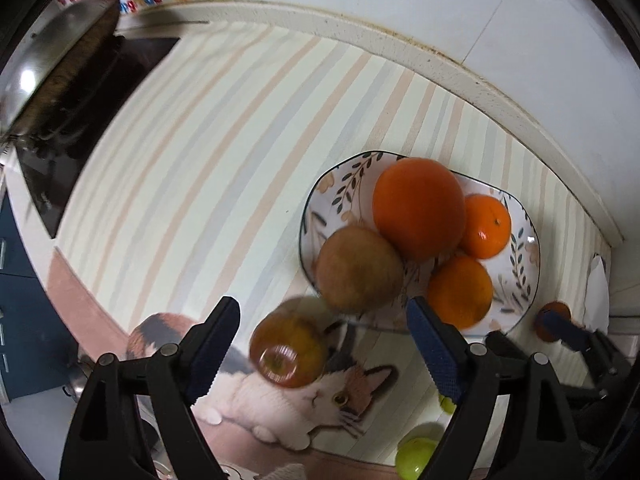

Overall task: Organize fruits
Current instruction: 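Grasp the red apple with the left tool while the right tool grasps a green apple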

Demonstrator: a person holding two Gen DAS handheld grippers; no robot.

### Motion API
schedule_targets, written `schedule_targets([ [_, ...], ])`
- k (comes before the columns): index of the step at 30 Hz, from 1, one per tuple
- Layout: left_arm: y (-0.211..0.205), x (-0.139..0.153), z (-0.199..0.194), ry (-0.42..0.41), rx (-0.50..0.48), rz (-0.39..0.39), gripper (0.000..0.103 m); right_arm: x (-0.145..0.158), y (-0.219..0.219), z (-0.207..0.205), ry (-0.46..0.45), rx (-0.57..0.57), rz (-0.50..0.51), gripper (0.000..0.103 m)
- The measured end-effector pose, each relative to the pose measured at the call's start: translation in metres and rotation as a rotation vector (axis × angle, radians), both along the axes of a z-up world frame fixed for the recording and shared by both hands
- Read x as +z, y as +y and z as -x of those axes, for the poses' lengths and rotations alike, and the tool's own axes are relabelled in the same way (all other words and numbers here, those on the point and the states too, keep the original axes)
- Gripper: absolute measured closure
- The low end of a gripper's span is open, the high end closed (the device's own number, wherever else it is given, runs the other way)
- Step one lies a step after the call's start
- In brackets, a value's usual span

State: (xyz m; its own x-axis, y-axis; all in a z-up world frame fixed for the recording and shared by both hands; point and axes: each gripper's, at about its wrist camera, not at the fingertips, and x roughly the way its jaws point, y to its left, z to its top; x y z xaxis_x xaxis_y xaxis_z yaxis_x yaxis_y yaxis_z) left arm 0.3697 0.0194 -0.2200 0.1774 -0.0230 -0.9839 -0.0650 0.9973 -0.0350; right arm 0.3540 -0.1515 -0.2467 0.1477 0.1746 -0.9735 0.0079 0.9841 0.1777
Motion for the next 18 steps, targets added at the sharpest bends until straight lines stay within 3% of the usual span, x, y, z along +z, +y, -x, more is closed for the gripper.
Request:
schedule_targets([
  [18, -0.014, 0.088, 0.092, -0.217, -0.041, -0.003, 0.018, 0.113, -0.015, 0.091, -0.196, -0.021, 0.034, 0.010],
])
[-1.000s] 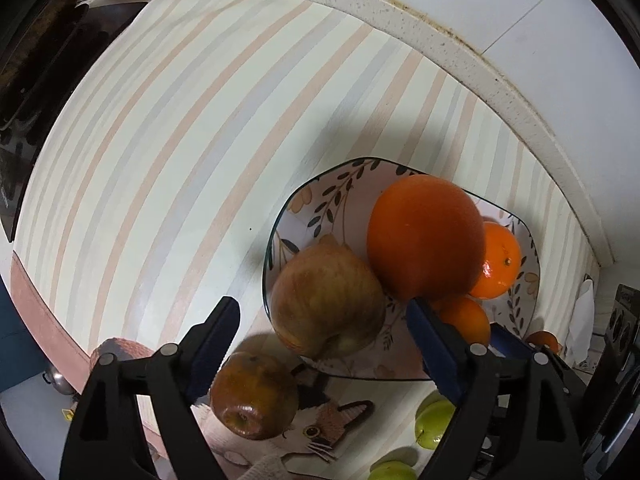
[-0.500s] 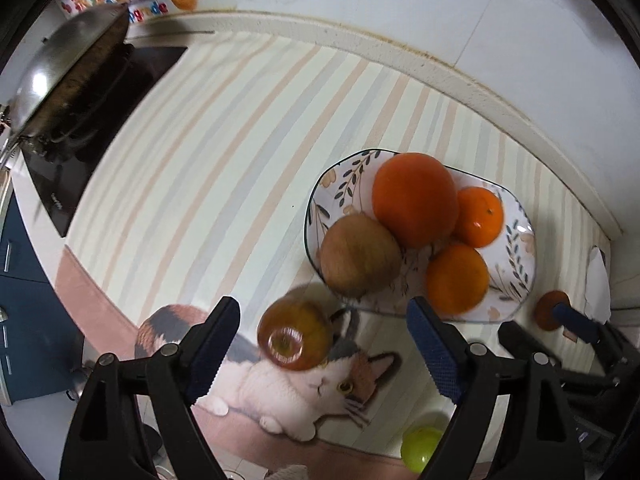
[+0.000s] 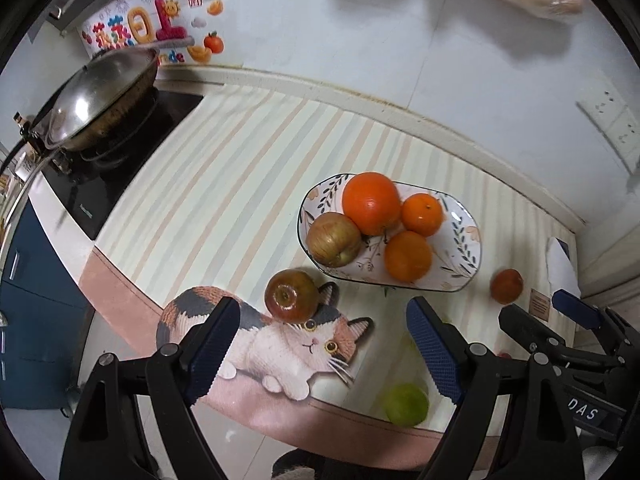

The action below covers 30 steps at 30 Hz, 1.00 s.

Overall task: Organize fruits
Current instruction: 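Grasp the red apple with the left tool while the right tool grasps a green apple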

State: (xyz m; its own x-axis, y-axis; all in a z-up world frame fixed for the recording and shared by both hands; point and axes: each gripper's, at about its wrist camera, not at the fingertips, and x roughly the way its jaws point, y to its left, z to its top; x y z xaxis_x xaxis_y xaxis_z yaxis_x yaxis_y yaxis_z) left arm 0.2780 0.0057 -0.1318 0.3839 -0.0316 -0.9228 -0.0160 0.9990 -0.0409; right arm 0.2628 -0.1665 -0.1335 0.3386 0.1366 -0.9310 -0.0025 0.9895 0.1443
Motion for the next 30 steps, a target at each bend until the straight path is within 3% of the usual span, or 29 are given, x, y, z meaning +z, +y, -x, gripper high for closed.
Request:
schedule_targets([
  [10, -0.007, 0.031, 0.038, -0.040, -0.012, 0.040, 0.018, 0.050, -0.008, 0.041, -0.092, -0.012, -0.009, 0.010],
  [17, -0.007, 0.024, 0.043, -0.015, 0.002, 0.031, 0.018, 0.058, -0.016, 0.054, -0.089, -0.021, -0.056, 0.010],
  [21, 0.002, -0.005, 0.030, 0.049, 0.038, -0.008, 0.018, 0.033, -0.024, 0.046, -0.038, -0.037, -0.076, 0.010],
  [30, 0.027, -0.088, -0.012, 0.235, 0.105, -0.046, 0.018, -0.076, -0.031, 0.011, 0.163, -0.057, -0.118, 0.010],
])
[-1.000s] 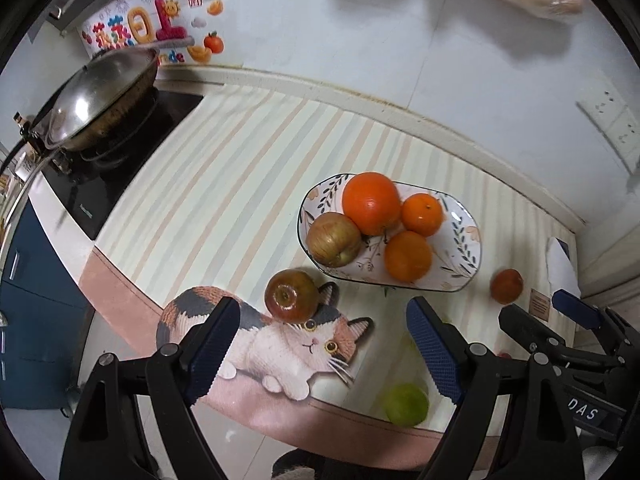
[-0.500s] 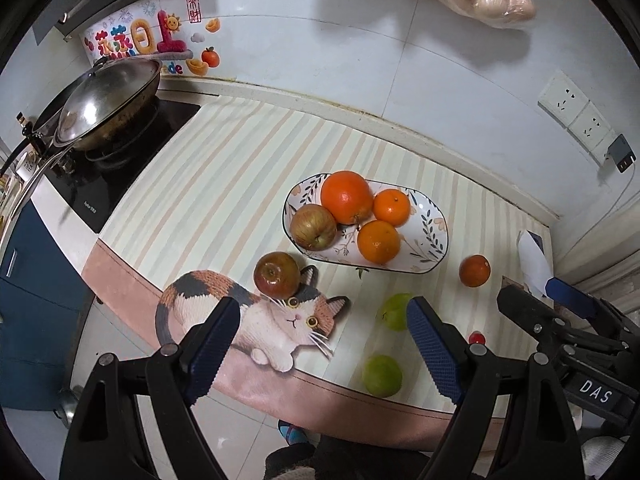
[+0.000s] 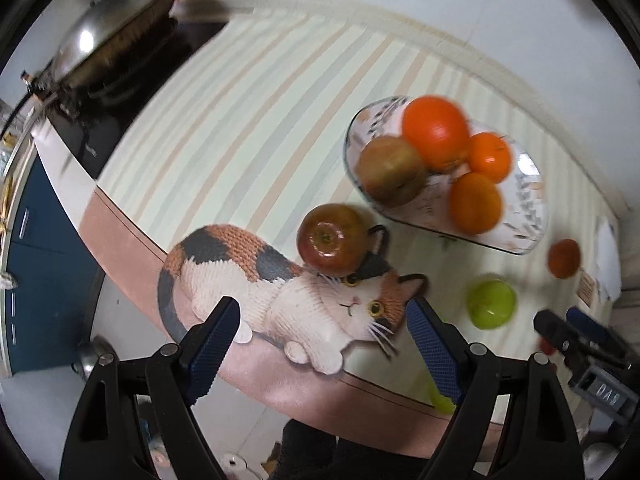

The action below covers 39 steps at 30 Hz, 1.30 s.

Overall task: Organize fruits
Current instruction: 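Grasp the red apple with the left tool while the right tool grasps a green apple, then carry the red and green apples onto the plate and open both tools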

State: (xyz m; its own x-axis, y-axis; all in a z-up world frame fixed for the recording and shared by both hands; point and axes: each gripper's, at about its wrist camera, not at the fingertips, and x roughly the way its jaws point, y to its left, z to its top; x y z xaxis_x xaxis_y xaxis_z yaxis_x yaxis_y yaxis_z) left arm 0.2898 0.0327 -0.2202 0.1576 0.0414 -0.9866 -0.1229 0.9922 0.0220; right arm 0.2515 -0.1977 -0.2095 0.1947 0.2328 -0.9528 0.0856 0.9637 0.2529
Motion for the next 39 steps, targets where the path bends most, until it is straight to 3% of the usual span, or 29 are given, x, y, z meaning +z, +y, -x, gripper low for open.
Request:
schedule_targets([
  [6, -0.003, -0.044, -0.039, 0.116, -0.033, 0.008, 0.018, -0.060, 0.006, -0.019, 0.114, 0.012, -0.045, 0.010],
  [10, -0.007, -0.075, -0.061, 0.191, -0.062, 0.006, 0.018, -0.081, 0.010, -0.027, 0.148, 0.025, -0.057, 0.010],
  [14, -0.008, -0.093, -0.072, 0.211, -0.077, 0.012, 0.018, -0.092, 0.019, -0.032, 0.170, 0.041, -0.064, 0.011],
  [16, -0.008, -0.097, -0.074, 0.203, -0.087, 0.012, 0.028, -0.099, 0.023, -0.034, 0.180, 0.043, -0.056, 0.015],
  [17, -0.008, -0.099, -0.074, 0.204, -0.088, -0.004, 0.039, -0.103, 0.025, -0.037, 0.188, 0.041, -0.058, 0.019],
  [18, -0.008, -0.099, -0.074, 0.197, -0.090, -0.007, 0.039, -0.106, 0.027, -0.037, 0.193, 0.040, -0.058, 0.025],
  [22, -0.005, -0.094, -0.062, 0.171, -0.084, 0.009, 0.040, -0.106, 0.032, -0.037, 0.164, 0.043, -0.009, 0.037],
  [32, -0.025, -0.097, 0.005, 0.202, -0.103, 0.079, 0.040, -0.107, 0.032, -0.012, 0.200, 0.060, 0.004, 0.037],
  [39, -0.034, -0.096, 0.019, 0.173, -0.109, 0.051, 0.040, -0.108, 0.030, -0.002, 0.193, 0.048, -0.002, 0.037],
])
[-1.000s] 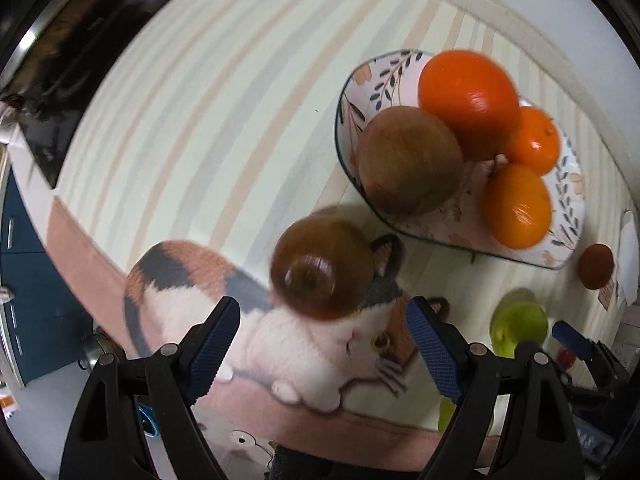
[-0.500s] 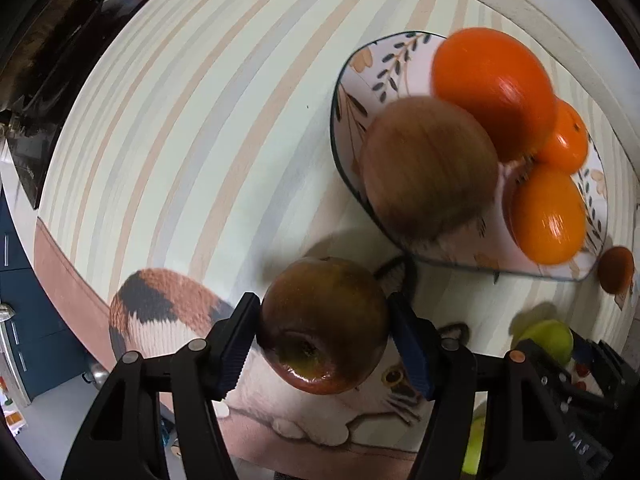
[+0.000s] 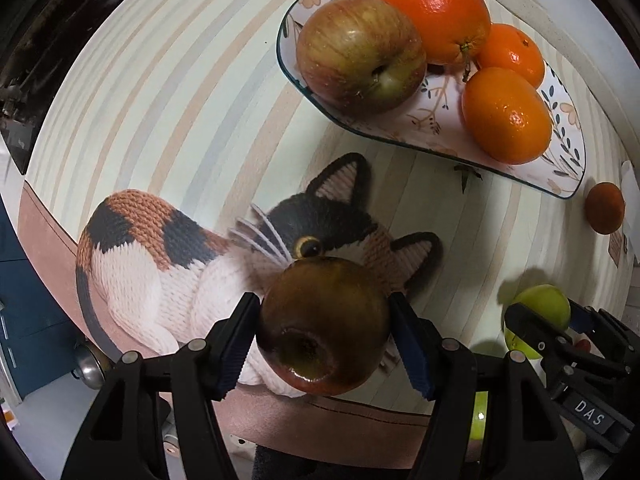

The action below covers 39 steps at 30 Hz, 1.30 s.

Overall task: Organize fruits
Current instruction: 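Carry the red and green apples onto the plate and open both tools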

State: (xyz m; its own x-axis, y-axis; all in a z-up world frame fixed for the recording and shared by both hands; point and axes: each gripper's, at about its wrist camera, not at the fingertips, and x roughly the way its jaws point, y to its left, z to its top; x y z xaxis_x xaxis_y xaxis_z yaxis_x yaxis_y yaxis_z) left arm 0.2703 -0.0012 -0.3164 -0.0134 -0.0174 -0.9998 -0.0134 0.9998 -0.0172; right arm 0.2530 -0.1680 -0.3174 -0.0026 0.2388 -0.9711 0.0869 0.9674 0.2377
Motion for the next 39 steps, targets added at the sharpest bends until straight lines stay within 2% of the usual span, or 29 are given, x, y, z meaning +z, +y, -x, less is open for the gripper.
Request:
schedule_targets([
  [3, -0.002, 0.003, 0.005, -0.004, -0.003, 0.001, 0.040, 0.001, -0.002, -0.001, -0.014, 0.001, 0.008, 0.037],
  [6, -0.005, 0.015, -0.014, -0.022, 0.001, 0.027, 0.040, 0.005, -0.002, 0.002, -0.029, -0.010, 0.003, 0.037],
  [8, -0.005, 0.033, -0.016, -0.041, 0.006, 0.059, 0.040, 0.013, -0.006, 0.001, -0.045, -0.024, -0.013, 0.037],
  [12, -0.005, 0.086, -0.034, -0.123, 0.019, 0.135, 0.040, 0.046, -0.024, -0.010, -0.095, -0.076, -0.062, 0.037],
  [14, -0.004, 0.114, -0.054, -0.171, 0.015, 0.163, 0.040, 0.061, -0.030, -0.021, -0.126, -0.094, -0.080, 0.037],
  [18, 0.009, 0.133, -0.111, -0.200, 0.032, 0.183, 0.040, 0.081, -0.045, -0.056, -0.182, -0.125, -0.089, 0.037],
  [21, 0.019, 0.123, -0.152, -0.181, 0.052, 0.154, 0.040, 0.080, -0.052, -0.086, -0.206, -0.129, -0.045, 0.037],
  [26, 0.033, 0.075, -0.204, -0.044, 0.083, 0.161, 0.040, 0.057, -0.055, -0.119, -0.182, -0.117, -0.003, 0.037],
  [32, 0.038, 0.031, -0.218, 0.070, 0.106, 0.182, 0.040, 0.034, -0.049, -0.138, -0.152, -0.091, 0.033, 0.037],
  [39, 0.035, 0.027, -0.220, 0.058, 0.100, 0.171, 0.039, 0.024, -0.047, -0.148, -0.157, -0.097, 0.043, 0.037],
])
